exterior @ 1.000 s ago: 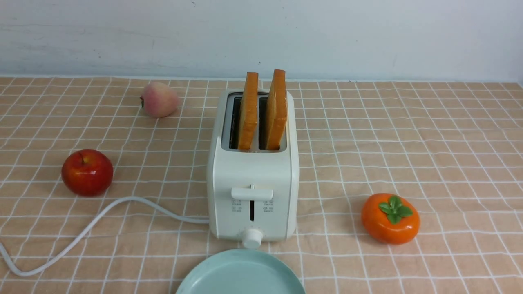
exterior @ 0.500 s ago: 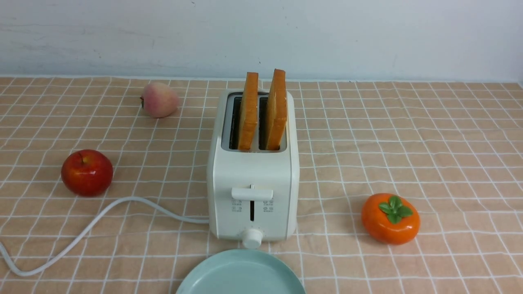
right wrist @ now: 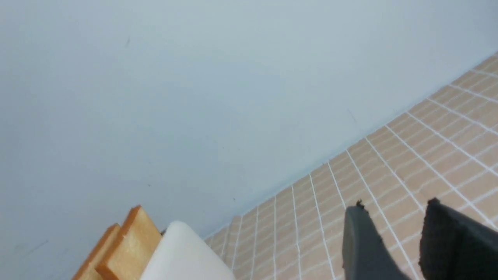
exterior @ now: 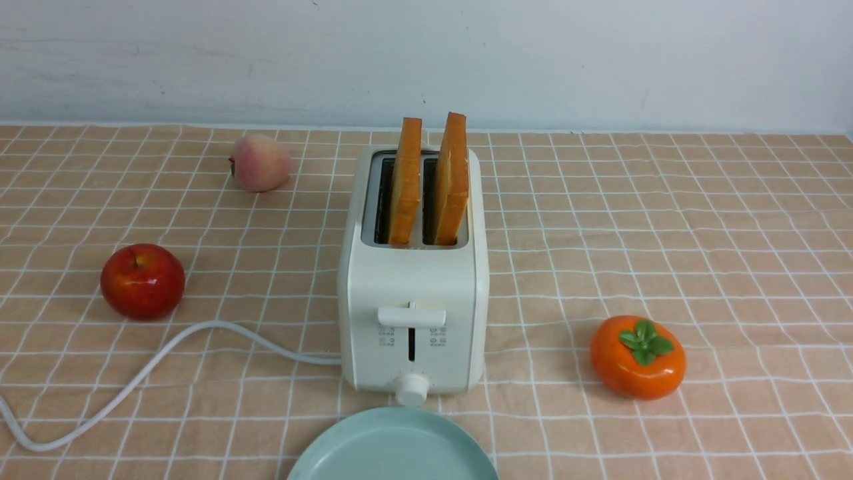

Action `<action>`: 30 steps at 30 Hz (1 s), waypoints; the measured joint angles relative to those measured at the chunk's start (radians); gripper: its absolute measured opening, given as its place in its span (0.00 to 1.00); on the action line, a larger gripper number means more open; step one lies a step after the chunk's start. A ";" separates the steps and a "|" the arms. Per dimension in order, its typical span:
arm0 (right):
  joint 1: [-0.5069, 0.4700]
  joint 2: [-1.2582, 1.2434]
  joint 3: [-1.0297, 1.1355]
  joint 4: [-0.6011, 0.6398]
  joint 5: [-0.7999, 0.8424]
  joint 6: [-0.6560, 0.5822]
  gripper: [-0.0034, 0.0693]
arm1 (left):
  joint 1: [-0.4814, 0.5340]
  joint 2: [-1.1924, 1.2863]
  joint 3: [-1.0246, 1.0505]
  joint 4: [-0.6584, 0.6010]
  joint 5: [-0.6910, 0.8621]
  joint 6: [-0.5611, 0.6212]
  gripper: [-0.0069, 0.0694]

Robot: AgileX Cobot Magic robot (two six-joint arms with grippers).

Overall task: Take toasted bread from bread machine on light coffee tablecloth place on plate.
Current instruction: 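Reach for a toast slice standing in the toaster with the left gripper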

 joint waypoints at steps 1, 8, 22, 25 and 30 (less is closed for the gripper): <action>0.000 0.000 -0.006 -0.004 0.002 0.000 0.35 | 0.000 0.000 -0.005 0.000 0.000 -0.001 0.15; 0.000 0.224 -0.404 -0.113 0.397 0.000 0.12 | 0.000 0.120 -0.292 0.057 0.264 0.203 0.07; 0.000 0.765 -0.602 0.137 0.910 -0.339 0.02 | -0.031 1.184 -1.025 0.129 1.352 0.573 0.07; 0.000 0.763 -0.592 0.219 0.901 -0.419 0.02 | -0.121 1.310 -1.150 0.199 1.367 0.543 0.07; 0.000 0.763 -0.540 0.342 0.848 -0.538 0.02 | -0.289 1.485 -1.395 0.401 1.400 0.384 0.07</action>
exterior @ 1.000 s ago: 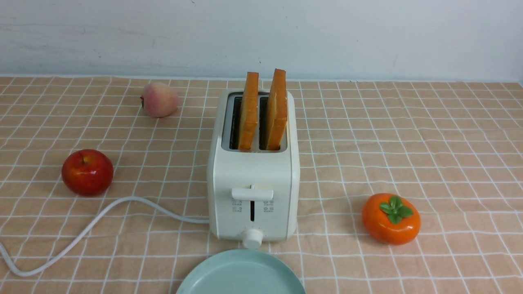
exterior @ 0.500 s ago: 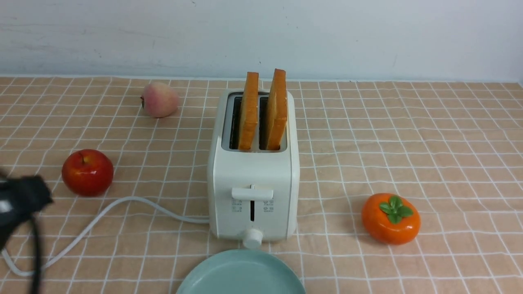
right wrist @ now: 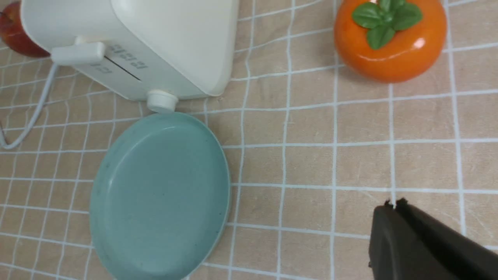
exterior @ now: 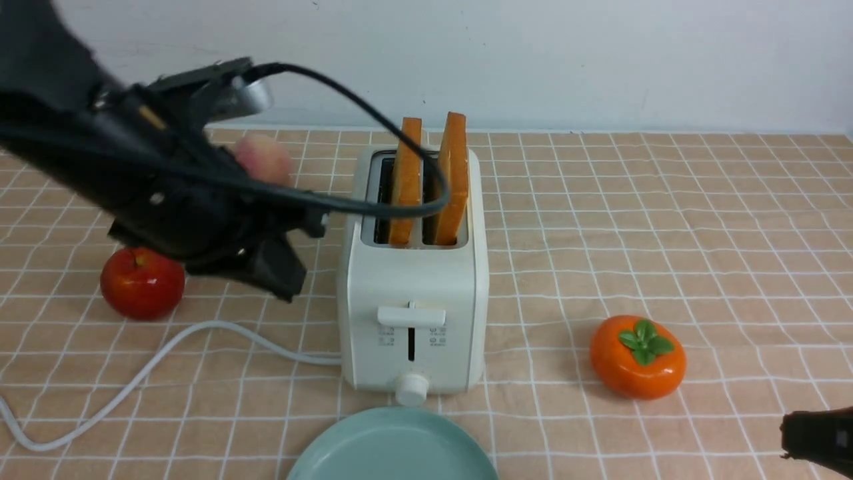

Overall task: Take toasted bread from bread machine on light coffee tablecloth place on plate.
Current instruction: 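Reach for a toast slice standing in the toaster with the left gripper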

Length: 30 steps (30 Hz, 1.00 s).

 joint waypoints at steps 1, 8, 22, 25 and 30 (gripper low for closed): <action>0.000 0.000 0.013 0.019 -0.013 -0.014 0.02 | -0.019 0.029 -0.051 0.042 0.003 -0.020 0.07; 0.000 0.000 0.108 0.145 -0.065 -0.090 0.03 | -0.103 0.188 -0.287 0.197 -0.001 -0.092 0.18; 0.000 0.000 0.131 0.253 -0.161 -0.143 0.03 | -0.184 0.341 -0.337 0.336 -0.183 -0.088 0.90; 0.000 0.000 0.131 0.254 -0.164 -0.151 0.03 | -0.184 0.351 -0.337 0.390 -0.183 -0.162 0.77; 0.000 0.000 0.131 0.276 -0.164 -0.154 0.04 | -0.184 0.348 -0.339 0.459 -0.183 -0.224 0.27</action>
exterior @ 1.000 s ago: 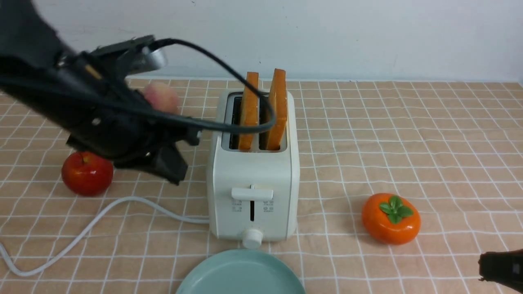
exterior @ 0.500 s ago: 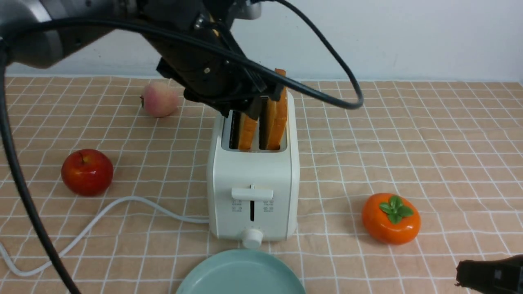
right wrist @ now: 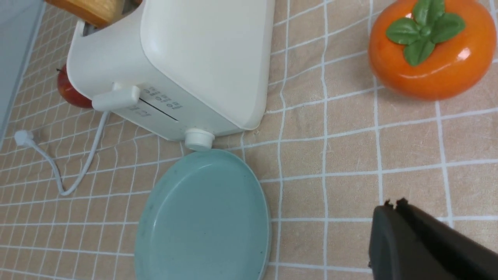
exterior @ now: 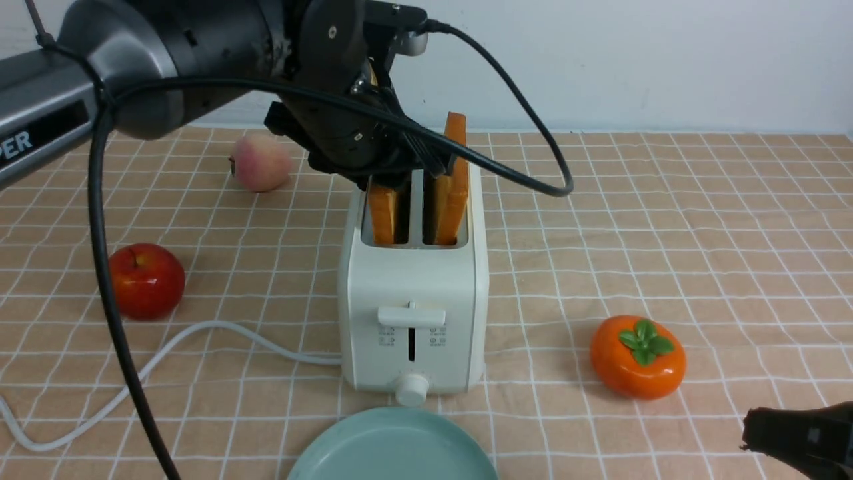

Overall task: Take toasted bread from bread machine on light coffee tablecloth place on plate.
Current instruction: 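Reach for a toast slice standing in the toaster with the left gripper, then place the slice of bread on the plate with the left gripper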

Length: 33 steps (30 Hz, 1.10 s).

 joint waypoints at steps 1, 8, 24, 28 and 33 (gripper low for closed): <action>0.000 0.000 0.001 0.004 0.000 0.000 0.04 | 0.000 -0.001 -0.005 0.000 0.004 -0.003 0.21; 0.000 0.000 0.001 0.026 0.002 -0.005 0.05 | 0.000 -0.150 -0.090 -0.008 0.040 -0.012 0.20; 0.000 0.000 0.001 0.030 0.003 -0.012 0.07 | 0.000 -0.552 0.390 -0.516 0.099 0.120 0.20; 0.000 0.000 0.001 0.030 0.010 -0.012 0.07 | 0.000 -0.557 0.655 -0.676 -0.066 0.211 0.20; 0.000 0.000 0.001 0.030 0.015 -0.012 0.07 | 0.000 -0.552 0.874 -0.895 -0.242 0.419 0.20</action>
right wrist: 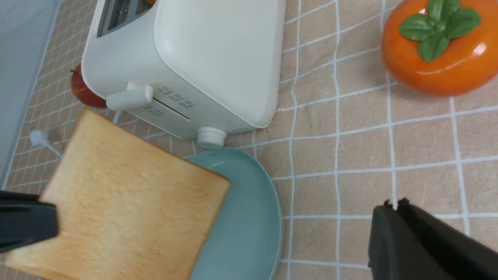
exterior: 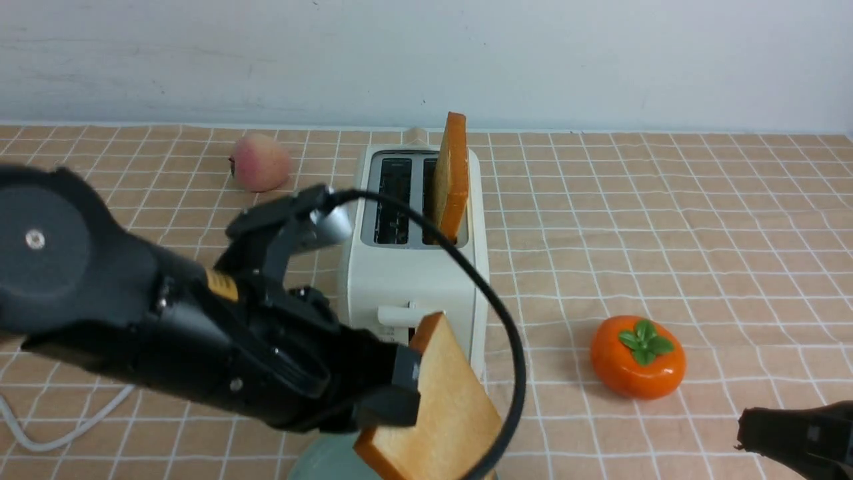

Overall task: Take toasted bread from bread machine on light coffee tablecloth place on plate.
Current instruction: 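Place the slice of bread on the plate with the left gripper, then grasp the toast slice in the toaster and pull it up out of the slot with the right gripper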

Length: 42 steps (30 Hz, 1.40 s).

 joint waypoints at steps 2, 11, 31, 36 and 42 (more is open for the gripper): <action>0.000 0.000 0.000 0.000 0.000 0.000 0.07 | 0.000 0.015 0.059 -0.071 -0.041 0.075 0.20; 0.000 0.000 0.000 0.000 0.003 0.000 0.08 | 0.000 0.131 0.143 -0.171 -0.079 0.211 0.20; 0.000 0.003 -0.004 0.009 0.059 -0.006 0.11 | 0.001 0.167 0.143 0.150 -0.194 0.204 0.48; 0.000 0.076 -0.128 -0.026 0.204 -0.020 0.11 | 0.001 0.045 0.128 0.420 -0.174 0.006 0.39; 0.000 0.270 -0.434 -0.223 0.392 0.144 0.11 | 0.001 -0.156 0.056 0.800 -0.003 -0.472 0.10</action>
